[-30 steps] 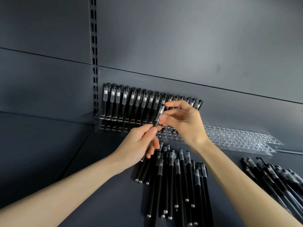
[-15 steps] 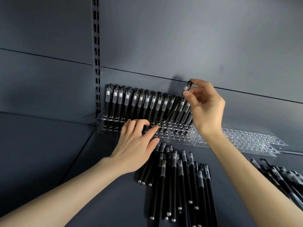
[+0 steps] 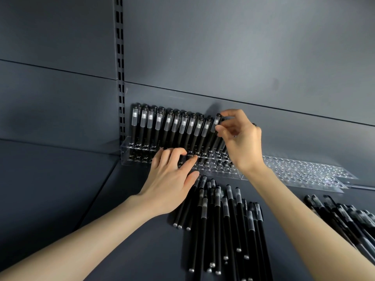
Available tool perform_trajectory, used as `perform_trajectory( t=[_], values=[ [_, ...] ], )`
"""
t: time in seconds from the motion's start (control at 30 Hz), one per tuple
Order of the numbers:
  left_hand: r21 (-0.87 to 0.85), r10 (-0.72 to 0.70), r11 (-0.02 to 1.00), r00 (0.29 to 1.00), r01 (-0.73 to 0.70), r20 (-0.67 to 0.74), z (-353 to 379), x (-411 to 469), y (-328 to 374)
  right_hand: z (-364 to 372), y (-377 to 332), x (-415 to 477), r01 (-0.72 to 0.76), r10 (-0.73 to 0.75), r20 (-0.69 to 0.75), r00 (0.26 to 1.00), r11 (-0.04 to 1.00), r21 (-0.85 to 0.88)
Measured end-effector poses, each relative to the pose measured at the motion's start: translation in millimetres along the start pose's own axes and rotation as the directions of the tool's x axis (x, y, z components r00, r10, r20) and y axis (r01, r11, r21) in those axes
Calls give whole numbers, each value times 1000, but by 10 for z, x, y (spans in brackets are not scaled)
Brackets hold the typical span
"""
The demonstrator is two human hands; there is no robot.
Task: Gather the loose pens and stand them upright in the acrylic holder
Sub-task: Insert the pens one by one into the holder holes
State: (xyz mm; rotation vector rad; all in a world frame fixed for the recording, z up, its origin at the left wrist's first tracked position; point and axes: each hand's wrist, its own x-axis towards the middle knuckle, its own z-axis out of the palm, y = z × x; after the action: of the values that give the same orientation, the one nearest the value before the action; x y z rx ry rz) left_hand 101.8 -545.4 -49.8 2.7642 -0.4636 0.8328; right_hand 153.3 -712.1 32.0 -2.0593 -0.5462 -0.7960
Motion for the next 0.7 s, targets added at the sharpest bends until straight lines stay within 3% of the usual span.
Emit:
perform_trajectory(
  t=[0.27,0.7],
  values=[
    [-7,-2,1000,1000,2,12,-3,-1,4,-11,1,-2,-17,23,72,997,997,-74],
    [-88,-47,995,998,51,51,-111,-26,46,-52,25,-166,-32,35,36,999,997,-75]
  ],
)
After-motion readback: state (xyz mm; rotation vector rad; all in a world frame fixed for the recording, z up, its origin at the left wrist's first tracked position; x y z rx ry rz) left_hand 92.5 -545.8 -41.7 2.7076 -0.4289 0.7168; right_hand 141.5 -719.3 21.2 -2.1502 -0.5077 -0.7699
